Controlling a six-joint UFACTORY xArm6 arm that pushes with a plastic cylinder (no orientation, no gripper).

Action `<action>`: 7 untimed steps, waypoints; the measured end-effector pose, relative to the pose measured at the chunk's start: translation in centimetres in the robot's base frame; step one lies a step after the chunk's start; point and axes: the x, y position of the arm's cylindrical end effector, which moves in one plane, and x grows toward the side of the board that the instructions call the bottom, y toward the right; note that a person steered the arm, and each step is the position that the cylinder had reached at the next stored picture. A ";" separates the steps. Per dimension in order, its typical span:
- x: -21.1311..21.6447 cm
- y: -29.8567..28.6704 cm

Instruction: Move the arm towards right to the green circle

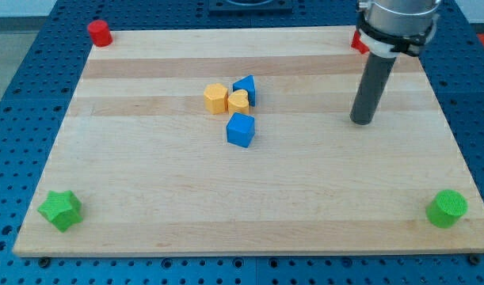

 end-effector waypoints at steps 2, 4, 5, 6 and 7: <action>2.3 3.1; 4.2 5.1; 5.7 6.4; 7.0 7.9; 7.8 9.1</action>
